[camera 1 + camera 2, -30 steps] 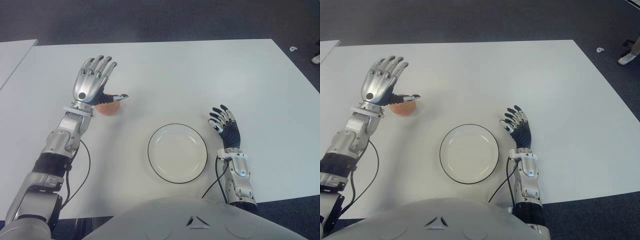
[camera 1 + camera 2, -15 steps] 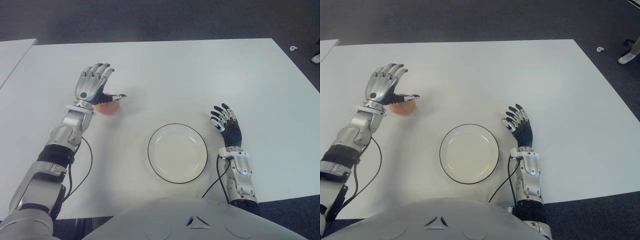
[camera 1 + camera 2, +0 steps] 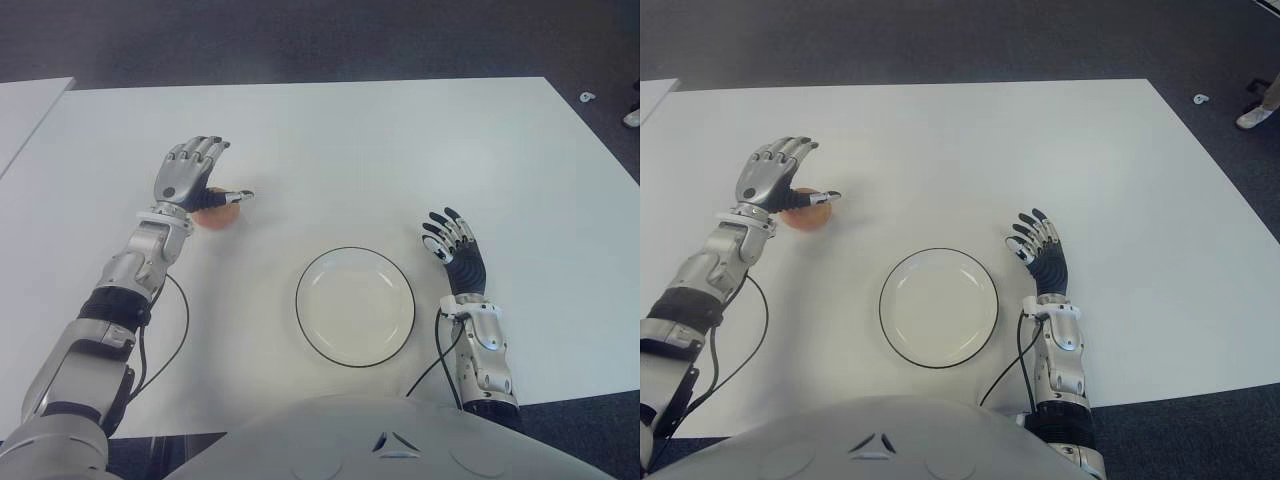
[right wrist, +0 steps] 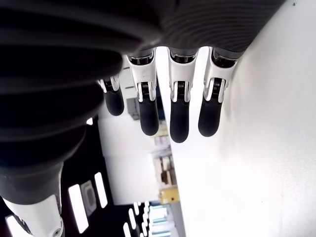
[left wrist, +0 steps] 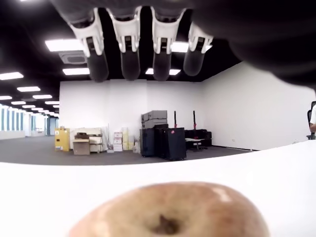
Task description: Put the apples into the plate.
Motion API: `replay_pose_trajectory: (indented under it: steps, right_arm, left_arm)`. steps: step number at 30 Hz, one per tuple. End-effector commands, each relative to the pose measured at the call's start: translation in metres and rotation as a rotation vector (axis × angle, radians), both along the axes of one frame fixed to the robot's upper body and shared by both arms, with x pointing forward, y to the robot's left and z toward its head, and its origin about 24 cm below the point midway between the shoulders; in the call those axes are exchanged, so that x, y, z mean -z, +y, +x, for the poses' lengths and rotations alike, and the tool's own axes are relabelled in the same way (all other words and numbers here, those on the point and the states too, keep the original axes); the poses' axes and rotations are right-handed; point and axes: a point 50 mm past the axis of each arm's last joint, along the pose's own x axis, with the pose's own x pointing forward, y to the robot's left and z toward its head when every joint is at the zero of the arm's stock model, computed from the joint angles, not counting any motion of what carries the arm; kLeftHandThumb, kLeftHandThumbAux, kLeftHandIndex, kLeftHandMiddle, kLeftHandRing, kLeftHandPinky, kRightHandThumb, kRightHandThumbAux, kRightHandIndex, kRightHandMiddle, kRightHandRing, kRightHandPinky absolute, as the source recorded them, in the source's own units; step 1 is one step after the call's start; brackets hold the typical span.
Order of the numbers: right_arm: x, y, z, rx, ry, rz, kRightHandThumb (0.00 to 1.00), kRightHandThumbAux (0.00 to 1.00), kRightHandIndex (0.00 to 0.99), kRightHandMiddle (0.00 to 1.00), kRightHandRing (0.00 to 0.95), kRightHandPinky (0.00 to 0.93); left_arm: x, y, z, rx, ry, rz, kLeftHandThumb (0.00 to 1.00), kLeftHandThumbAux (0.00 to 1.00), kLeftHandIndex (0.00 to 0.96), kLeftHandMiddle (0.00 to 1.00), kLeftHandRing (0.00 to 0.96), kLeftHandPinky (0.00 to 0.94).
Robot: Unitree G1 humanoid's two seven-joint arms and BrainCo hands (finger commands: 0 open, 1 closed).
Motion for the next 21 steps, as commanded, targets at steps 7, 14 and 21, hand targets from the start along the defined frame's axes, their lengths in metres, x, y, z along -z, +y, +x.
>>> replay_pose_trajectory:
  steps: [7,14,21]
  right_arm:
    - [0.018,-0.006,-0.011,0.007,0.115,0.016,0.442,0.723,0.121,0.227,0.256,0.301]
    - [0.018,-0.008,-0.011,0.006,0.111,0.012,0.443,0.718,0.12,0.229,0.258,0.295]
    - [0.018,-0.011,-0.01,0.01,0.111,0.016,0.457,0.717,0.123,0.235,0.268,0.311]
  left_arm:
    - [0.016,-0.005,-0.005,-0.012,0.081,-0.054,0.257,0.251,0.115,0.129,0.126,0.162]
    - [0.023,-0.006,-0.007,-0.019,0.098,-0.055,0.273,0.256,0.111,0.127,0.128,0.167]
    - [0.03,-0.004,-0.011,-0.027,0.116,-0.042,0.288,0.261,0.112,0.125,0.125,0.163]
